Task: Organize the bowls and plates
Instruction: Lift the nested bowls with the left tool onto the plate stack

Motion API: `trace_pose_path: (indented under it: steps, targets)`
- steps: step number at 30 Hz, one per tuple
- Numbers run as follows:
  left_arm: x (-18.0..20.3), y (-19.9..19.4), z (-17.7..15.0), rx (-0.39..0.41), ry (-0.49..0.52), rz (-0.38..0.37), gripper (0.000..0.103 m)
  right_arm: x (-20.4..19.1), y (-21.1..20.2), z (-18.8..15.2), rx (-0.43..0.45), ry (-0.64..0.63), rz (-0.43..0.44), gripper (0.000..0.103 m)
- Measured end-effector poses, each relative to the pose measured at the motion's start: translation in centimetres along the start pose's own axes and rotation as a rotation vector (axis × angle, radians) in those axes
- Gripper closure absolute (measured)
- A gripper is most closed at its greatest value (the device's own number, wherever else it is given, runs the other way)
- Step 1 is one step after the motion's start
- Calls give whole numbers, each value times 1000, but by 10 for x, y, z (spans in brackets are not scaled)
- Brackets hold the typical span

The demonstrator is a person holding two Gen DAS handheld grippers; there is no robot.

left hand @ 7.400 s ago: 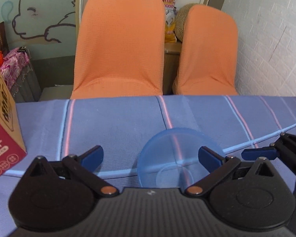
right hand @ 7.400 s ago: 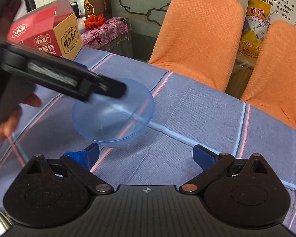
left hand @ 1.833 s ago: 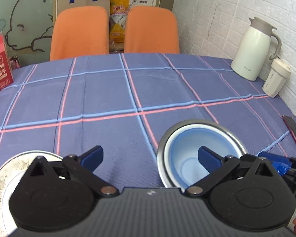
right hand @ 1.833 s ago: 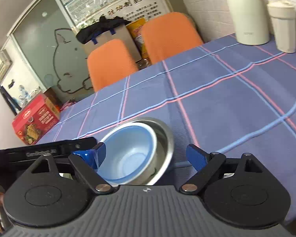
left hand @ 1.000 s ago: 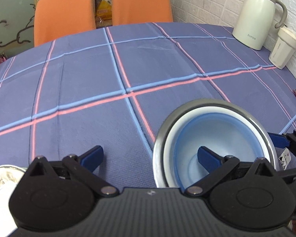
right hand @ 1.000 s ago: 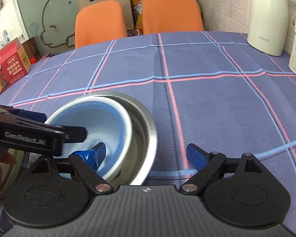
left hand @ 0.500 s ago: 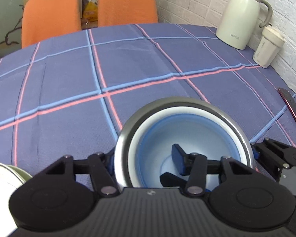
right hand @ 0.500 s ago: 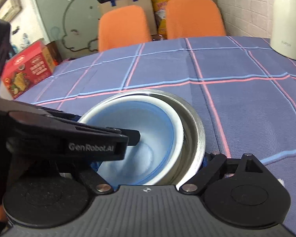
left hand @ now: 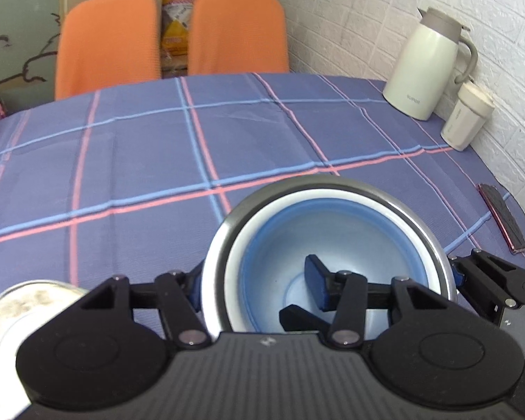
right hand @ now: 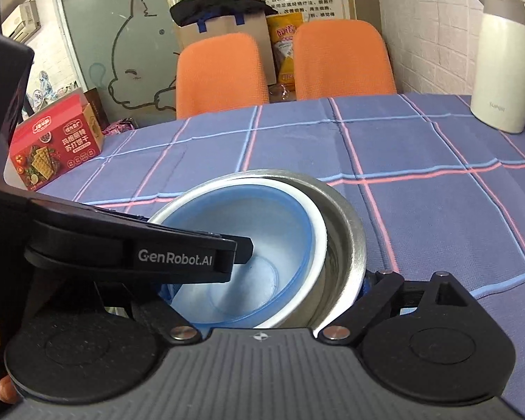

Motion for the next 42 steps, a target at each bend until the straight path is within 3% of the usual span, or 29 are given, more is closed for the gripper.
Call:
trace_pose_path:
  steps: [9,17,24,27,32,37,42]
  targets:
    - [-92,-74,-34,65,-86,161,53,-91,4,2,26,-93,160,23]
    - [-149,-81,-76,26,-173,199,54,-152,23,-24,-59,-148,260,23]
    - [-155,-73,-83,31,-161,174,55,-160,36,-37,-107,-163,240,23]
    - [-150,-71,-84,37,-136,165,43,-157,39,-40,-123,-143,240,23]
    - [-150,-82,-80,99,-107,218,35,-162,37,-41,-124,-133,256,25]
    - [-153,-116,-68,216,-134,226,30,-150,14,-24,-29,-131,194,25]
    - [-135,-143,-76,262,-147,220,30,-130,-15,-15,69,-108,122,25]
Point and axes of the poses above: each gripper's, at about its wrist camera, not at the fingertips, and y roughly the way its jaws point, x to its right, z to its top, the point moved 6 cm from there along y, roughly the way its jaws point
